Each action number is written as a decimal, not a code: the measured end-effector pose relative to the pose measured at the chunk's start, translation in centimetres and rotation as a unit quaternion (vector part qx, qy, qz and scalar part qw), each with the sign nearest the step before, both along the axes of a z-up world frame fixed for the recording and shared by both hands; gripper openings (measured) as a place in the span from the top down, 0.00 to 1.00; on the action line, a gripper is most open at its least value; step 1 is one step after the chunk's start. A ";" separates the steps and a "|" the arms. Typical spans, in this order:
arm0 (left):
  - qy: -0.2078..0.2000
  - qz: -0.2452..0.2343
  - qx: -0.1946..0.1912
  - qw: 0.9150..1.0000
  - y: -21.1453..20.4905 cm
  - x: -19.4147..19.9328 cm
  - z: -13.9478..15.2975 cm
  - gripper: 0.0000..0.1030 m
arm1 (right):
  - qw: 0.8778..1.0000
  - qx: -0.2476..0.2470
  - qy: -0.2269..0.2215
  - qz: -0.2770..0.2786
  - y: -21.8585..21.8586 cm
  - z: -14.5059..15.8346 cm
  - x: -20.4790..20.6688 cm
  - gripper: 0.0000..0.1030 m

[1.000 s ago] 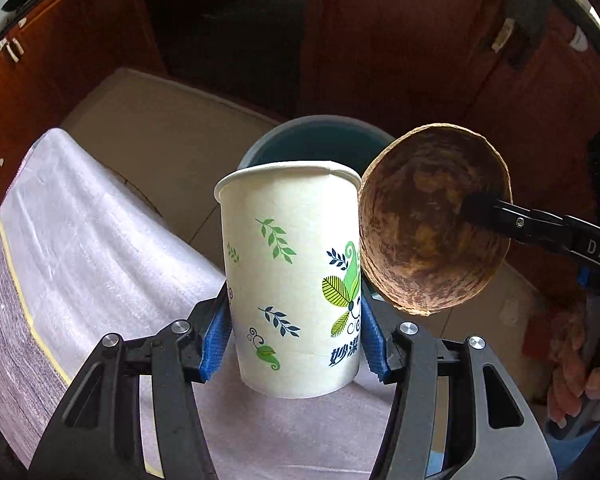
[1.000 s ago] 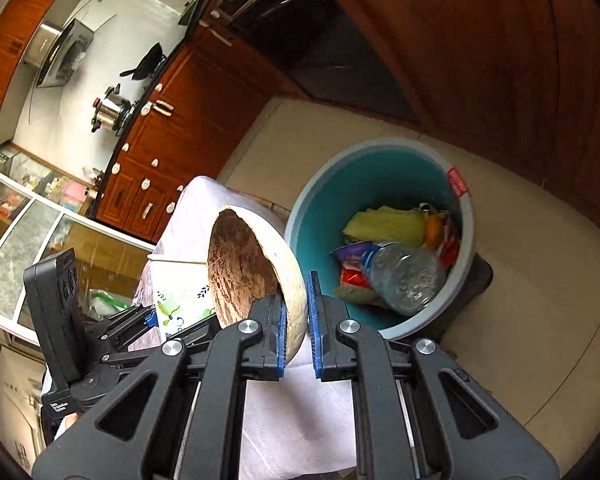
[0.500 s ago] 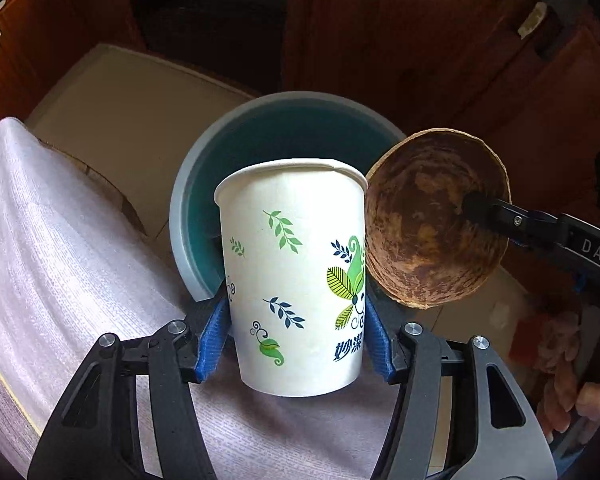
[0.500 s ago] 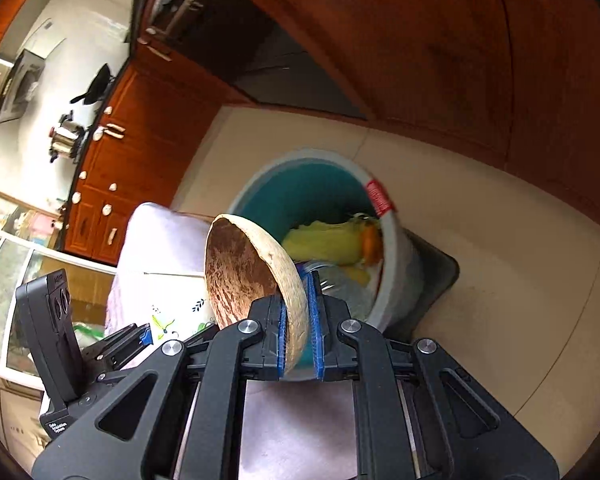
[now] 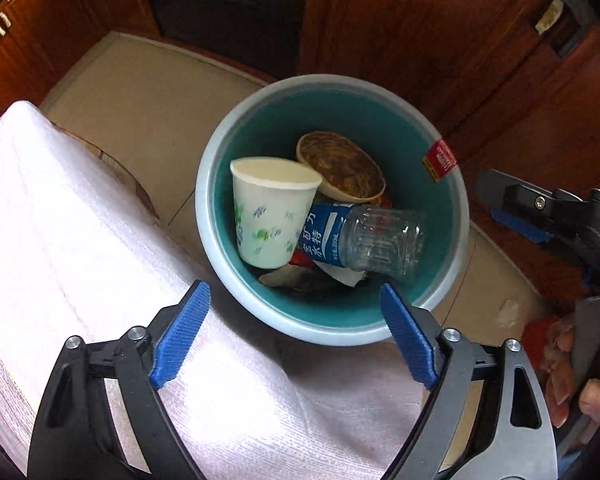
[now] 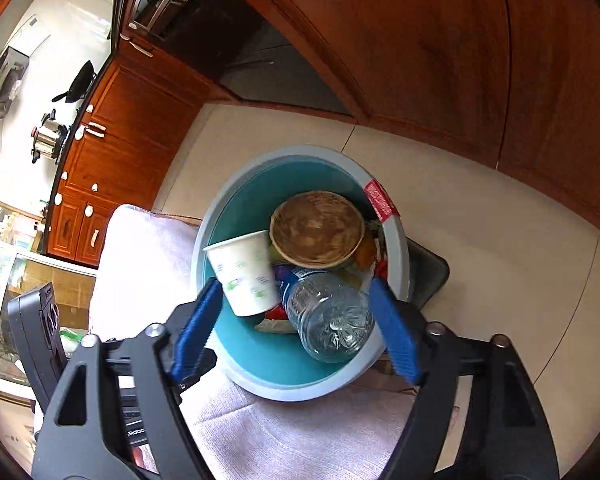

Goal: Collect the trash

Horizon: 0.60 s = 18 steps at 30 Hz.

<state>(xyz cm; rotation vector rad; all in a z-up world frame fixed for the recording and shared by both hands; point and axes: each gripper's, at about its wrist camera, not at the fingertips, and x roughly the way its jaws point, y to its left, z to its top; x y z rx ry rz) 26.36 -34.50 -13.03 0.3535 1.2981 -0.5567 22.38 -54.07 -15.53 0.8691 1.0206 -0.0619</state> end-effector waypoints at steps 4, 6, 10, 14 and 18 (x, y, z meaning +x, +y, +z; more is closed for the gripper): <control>-0.015 0.001 -0.010 1.000 0.9 -0.6 1.3 0.08 | 1.000 0.006 0.013 0.001 0.2 0.0 -0.8 0.17; -0.020 0.000 -0.015 1.000 0.7 -1.5 1.8 0.07 | 1.000 -0.007 0.021 0.007 0.5 0.4 -1.1 0.15; -0.043 -0.003 -0.019 0.999 1.1 -2.7 3.4 0.06 | 0.999 -0.033 0.028 0.032 1.5 1.4 -1.8 0.10; -0.067 0.005 -0.023 0.997 3.1 -4.3 5.3 0.05 | 0.996 -0.061 0.028 0.053 2.7 3.1 -2.8 0.09; -0.076 0.018 -0.029 0.997 5.6 -5.9 6.4 0.04 | 0.994 -0.087 0.019 0.070 4.1 5.0 -4.2 0.07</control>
